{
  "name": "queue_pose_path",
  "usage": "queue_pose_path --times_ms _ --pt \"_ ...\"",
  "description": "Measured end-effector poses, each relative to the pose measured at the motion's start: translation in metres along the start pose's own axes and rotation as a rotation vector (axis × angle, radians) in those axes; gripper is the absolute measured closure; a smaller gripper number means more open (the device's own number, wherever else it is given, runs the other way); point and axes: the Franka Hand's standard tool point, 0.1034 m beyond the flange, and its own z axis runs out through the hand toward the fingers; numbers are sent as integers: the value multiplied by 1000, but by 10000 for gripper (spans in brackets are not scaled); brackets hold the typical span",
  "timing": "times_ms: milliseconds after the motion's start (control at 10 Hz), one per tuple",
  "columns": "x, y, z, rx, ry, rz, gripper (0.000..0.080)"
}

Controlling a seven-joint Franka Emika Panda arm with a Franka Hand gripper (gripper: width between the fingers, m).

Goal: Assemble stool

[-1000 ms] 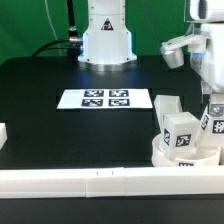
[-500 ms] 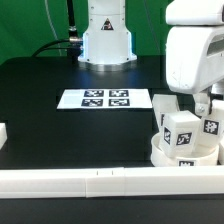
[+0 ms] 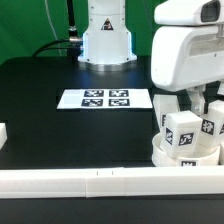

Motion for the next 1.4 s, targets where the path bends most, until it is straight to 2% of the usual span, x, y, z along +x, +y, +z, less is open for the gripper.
queue_pose_path --times_ms 300,700,900,1400 --pt "-3 -3 0 26 30 423 462" --pt "-4 -5 1 39 55 883 462" --pt "-3 -4 1 42 66 1032 462" --pt "-3 -6 1 97 48 1341 462"
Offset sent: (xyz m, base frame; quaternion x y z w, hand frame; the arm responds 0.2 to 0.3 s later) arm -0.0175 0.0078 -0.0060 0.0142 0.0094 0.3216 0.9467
